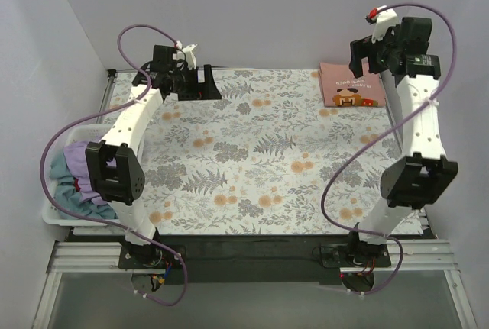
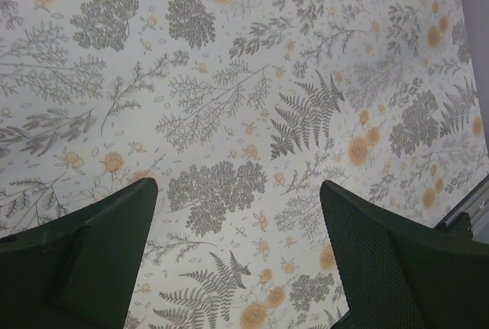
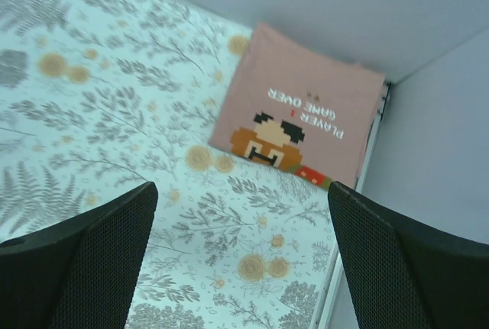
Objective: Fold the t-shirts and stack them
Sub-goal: Reset both grippers
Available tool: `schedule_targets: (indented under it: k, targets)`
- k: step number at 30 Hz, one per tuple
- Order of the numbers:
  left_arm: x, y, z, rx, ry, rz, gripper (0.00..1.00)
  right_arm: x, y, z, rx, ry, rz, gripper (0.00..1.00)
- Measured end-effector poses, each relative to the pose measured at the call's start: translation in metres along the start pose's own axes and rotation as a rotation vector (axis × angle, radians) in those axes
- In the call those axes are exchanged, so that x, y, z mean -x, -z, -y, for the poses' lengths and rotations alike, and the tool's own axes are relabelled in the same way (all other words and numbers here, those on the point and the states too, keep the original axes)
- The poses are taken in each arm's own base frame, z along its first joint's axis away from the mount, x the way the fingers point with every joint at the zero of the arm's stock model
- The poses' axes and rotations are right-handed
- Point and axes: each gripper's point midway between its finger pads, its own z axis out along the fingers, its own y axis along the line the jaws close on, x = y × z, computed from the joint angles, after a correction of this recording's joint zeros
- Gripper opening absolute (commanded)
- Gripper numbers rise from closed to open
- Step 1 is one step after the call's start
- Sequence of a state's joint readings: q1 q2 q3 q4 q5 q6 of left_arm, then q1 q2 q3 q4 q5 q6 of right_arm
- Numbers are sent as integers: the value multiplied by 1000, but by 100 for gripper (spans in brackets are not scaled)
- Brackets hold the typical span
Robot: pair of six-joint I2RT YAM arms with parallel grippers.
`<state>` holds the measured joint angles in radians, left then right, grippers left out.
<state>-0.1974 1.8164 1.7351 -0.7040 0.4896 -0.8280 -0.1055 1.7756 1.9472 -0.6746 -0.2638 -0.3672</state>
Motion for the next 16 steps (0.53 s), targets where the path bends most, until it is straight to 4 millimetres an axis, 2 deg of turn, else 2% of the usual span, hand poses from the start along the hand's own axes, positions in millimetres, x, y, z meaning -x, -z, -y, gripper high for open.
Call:
schedule_targets:
  k: [1,3,5,7,9,13,16]
  targets:
    - [-6,1,-2,-6,4,-12,88,14,21,-9,7,21,44,98]
    - [-25,2,-6,-9,20,-49,88,24,54,-31,45,42,96,98]
    - [-49,7,-13,3,36,-91,88,9,71,-53,97,35,93,98]
    - [-72,16,-21,23,47,-124,88,-24,73,-72,157,4,34,98]
    - [-89,30,-25,44,50,-140,88,-69,66,-94,226,-46,-66,98]
    - [-105,58,-28,86,19,-109,87,-154,59,-134,332,-130,-268,98]
    - [-112,76,-26,108,-8,-77,88,-189,70,-156,368,-147,-338,98]
